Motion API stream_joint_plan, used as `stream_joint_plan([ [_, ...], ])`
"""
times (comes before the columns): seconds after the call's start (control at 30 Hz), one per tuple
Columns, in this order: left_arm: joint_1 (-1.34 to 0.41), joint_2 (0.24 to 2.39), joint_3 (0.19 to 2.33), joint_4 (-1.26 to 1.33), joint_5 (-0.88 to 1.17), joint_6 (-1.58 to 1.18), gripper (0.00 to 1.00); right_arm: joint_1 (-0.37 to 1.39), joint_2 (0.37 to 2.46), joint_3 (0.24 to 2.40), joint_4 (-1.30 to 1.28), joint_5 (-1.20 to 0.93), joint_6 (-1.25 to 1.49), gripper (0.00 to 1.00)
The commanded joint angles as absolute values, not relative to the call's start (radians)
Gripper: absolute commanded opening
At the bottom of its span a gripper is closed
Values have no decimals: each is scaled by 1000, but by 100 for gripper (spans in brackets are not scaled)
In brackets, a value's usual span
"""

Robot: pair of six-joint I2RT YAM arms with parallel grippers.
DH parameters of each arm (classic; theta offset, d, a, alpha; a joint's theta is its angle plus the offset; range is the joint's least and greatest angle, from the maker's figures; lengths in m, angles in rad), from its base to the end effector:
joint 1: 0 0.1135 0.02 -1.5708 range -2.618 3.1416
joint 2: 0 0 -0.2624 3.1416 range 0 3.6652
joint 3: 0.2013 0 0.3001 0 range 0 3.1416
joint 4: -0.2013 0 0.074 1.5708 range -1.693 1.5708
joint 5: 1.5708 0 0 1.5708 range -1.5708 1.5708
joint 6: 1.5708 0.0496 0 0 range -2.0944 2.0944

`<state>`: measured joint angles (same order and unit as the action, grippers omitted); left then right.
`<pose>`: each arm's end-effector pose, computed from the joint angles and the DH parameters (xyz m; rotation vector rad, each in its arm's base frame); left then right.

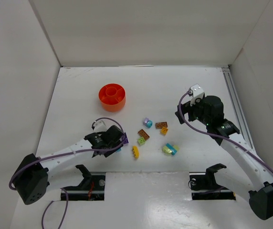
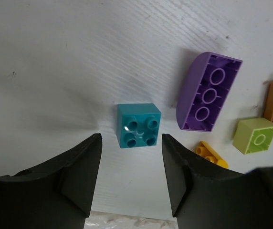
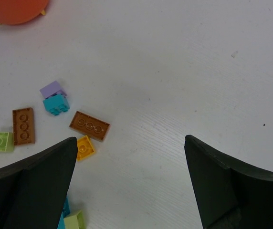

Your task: Sort the legos into containers by color

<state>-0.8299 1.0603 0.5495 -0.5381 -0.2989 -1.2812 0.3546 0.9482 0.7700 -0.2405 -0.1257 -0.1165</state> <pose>0.1715 -0.1659 0.1458 -0.6836 2.5107 -0.4113 0.2600 0.1029 0.2835 -0.5449 1.9209 0.2786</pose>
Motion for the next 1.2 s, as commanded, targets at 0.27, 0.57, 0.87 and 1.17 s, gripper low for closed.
stream_joint_plan([
  [0.27,-834,1147,518,-459,-328,-1319,44,353,942,775,-232,-114,-127,97],
  [0.57,-834,1180,518,-446,-350,-1328,35,353,933,765,-232,-104,-118,97],
  [0.87,-775,1138,509,-518,-408,-1362,65,353,933,765,-232,-95,-118,97],
  [1.17,-716,1187,531,-459,-417,-1312,51,353,942,765,-232,-77,-118,97],
])
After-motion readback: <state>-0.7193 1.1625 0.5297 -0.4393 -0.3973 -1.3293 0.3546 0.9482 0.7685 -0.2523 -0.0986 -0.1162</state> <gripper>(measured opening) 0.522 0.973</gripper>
